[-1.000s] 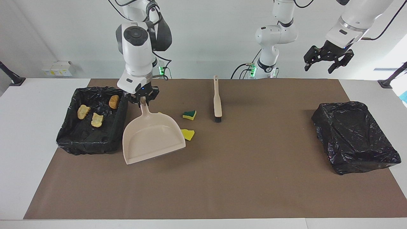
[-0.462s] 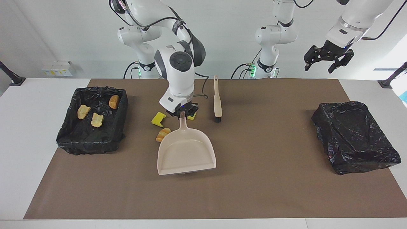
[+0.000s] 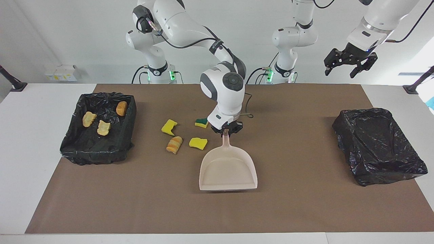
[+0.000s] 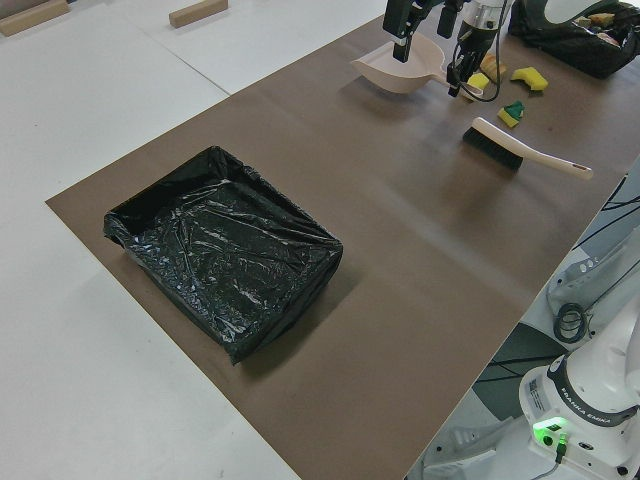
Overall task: Sweep and dump trash in bin
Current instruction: 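Set the dustpan back on the table center with the right gripper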
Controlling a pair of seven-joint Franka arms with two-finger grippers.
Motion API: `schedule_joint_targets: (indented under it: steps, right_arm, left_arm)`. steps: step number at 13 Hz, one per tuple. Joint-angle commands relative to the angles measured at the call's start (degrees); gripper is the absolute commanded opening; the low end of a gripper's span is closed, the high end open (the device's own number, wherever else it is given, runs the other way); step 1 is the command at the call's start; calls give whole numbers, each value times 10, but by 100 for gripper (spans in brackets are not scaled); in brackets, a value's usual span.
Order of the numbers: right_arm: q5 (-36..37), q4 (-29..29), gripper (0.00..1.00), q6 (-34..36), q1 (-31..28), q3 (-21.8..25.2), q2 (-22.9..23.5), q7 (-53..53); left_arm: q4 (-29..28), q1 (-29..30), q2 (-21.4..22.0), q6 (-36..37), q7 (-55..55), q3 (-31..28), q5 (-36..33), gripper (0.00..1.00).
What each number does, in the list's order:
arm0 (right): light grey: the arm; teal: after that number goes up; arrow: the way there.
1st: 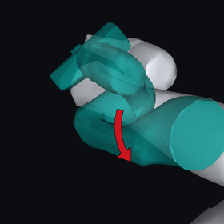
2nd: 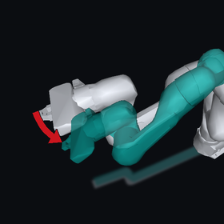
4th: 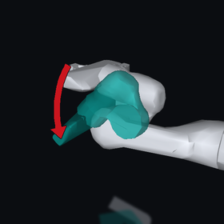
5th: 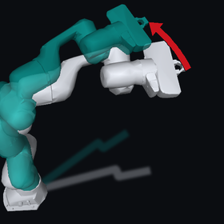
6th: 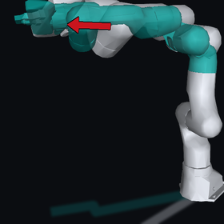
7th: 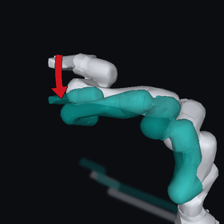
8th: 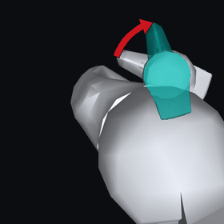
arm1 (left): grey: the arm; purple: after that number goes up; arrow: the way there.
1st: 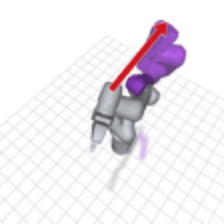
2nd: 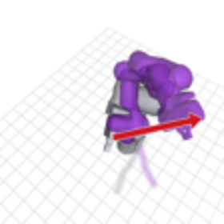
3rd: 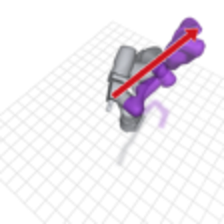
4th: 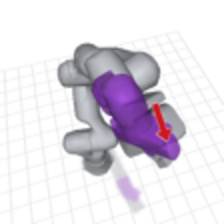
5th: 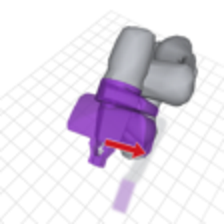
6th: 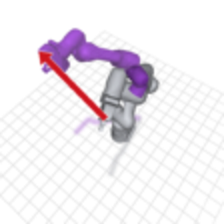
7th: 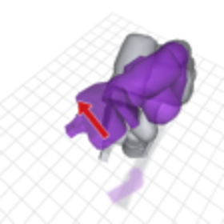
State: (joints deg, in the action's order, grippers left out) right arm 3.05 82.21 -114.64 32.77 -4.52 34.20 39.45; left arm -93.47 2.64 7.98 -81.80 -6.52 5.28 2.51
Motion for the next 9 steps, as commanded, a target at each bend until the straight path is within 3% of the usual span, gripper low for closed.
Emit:
schedule_joint_targets:
  steps: [1,2,5,9]
  right_arm:
    - [-6,-29,66,-9,5,3,19,19]
    - [-6,-29,100,-9,3,3,15,18]
    - [-5,-28,100,12,-16,7,-18,-10]
    - [-8,-28,100,81,-84,6,-75,-151]
  left_arm:
    - [10,8,-3,4,2,6,-11,100]
    - [10,7,-3,5,2,6,-10,100]
    - [10,7,-3,5,2,6,-11,100]
    - [10,7,-3,5,2,6,-11,100]
